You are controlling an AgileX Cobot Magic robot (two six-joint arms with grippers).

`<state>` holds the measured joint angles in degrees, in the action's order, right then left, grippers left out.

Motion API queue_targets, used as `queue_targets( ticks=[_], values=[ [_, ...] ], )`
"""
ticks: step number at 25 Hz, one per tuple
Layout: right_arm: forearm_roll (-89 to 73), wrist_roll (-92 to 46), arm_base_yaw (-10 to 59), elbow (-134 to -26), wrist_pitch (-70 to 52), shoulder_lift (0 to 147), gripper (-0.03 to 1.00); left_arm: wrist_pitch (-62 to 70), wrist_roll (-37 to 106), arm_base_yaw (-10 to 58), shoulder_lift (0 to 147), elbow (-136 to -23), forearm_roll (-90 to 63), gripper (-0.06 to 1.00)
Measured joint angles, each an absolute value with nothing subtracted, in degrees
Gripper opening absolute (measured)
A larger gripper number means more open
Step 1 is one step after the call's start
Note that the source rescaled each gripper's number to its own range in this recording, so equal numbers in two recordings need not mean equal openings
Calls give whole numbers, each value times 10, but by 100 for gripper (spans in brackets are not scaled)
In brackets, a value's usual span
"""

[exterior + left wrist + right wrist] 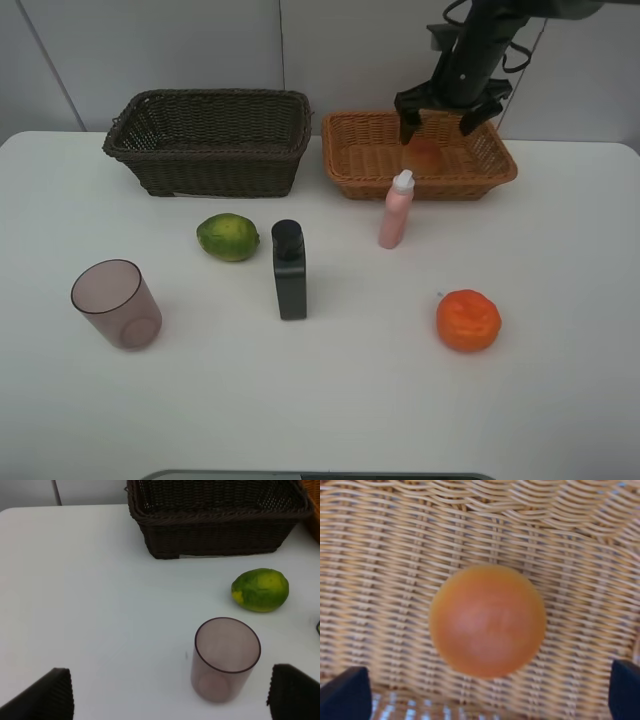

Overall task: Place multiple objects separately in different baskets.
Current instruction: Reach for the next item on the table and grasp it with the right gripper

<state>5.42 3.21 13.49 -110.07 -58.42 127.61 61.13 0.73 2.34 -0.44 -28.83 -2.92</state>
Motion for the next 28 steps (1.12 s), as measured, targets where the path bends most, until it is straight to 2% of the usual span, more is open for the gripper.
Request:
queue_targets(
  ticks=[4, 11, 17, 28],
  values=[
    [52, 34, 136, -1026, -582, 1201, 100, 611, 7, 23, -4, -288, -29, 99],
    [24, 38, 137, -795, -541, 1052, 100, 611, 7, 23, -4, -288, -29, 99],
    [19, 62, 175, -632, -495, 946, 100, 611, 7, 23, -4, -288, -29, 99],
    [24, 151, 221, -489, -443, 912, 100, 611, 7, 23, -4, -288, -29, 99]
  ],
)
